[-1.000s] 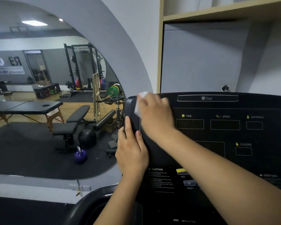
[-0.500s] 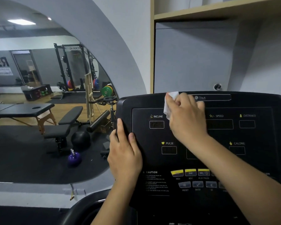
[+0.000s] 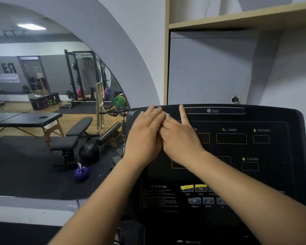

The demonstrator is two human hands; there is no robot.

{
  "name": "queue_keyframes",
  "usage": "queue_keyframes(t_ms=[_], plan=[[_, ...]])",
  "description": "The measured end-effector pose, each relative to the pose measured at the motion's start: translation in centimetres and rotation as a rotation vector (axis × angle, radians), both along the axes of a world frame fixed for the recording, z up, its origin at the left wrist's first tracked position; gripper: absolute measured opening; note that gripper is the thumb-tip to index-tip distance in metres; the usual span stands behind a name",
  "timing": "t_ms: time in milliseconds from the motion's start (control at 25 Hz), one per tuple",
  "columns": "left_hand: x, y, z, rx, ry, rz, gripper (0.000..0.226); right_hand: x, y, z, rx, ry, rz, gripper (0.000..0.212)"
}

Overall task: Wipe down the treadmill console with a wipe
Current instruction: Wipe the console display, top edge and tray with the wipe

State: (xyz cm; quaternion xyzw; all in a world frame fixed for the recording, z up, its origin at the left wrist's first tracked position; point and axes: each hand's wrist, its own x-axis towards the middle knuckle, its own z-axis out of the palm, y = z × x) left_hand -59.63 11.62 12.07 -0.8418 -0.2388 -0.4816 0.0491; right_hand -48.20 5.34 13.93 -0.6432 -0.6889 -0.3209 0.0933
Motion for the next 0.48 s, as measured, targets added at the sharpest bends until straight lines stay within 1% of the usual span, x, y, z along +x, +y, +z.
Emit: queue_keyframes(t_ms=[40,120,160,240,280,320,360,440,480], plan=[[0.2,0.3,0.6,0.015,0.049,-0.034,0.049,0.6,0.0,0.4,-0.014,0.009,0.024,0.044],[0.5,0.7,1.0,0.066,0.111,0.007,0.044,1.7,-0.8,1.6,-0.048,0.066,0.135,0.042],[0.6,0.7,0.9,0.105,0.143,0.054,0.041,2.6,-1.3,2.1,-0.003,0.107,0.207,0.039],[0.7,0.7,0.7,0.169,0.183,0.155,0.035,5.5,-2.5,2.8,0.217,0.238,0.28,0.033],[0.8,0.6,0.9,0.188,0.183,0.202,0.031,7.3,-3.0,3.4,0.293,0.315,0.241,0.029],[1.1,0.4,1.3,0.202,0.166,0.245,0.026,9.2,-3.5,4.1,0.309,0.373,0.15,0.023],[1.5,0.0,1.8,0.214,0.149,0.289,0.02,11.0,-3.7,4.7,0.261,0.394,0.011,0.025],[2.8,-0.9,3.0,0.253,0.136,0.342,0.016,13.7,-3.3,4.8,0.114,0.326,-0.276,0.052],[3.6,-1.3,3.6,0.259,0.14,0.325,0.014,14.4,-3.1,4.8,0.111,0.288,-0.332,0.062]])
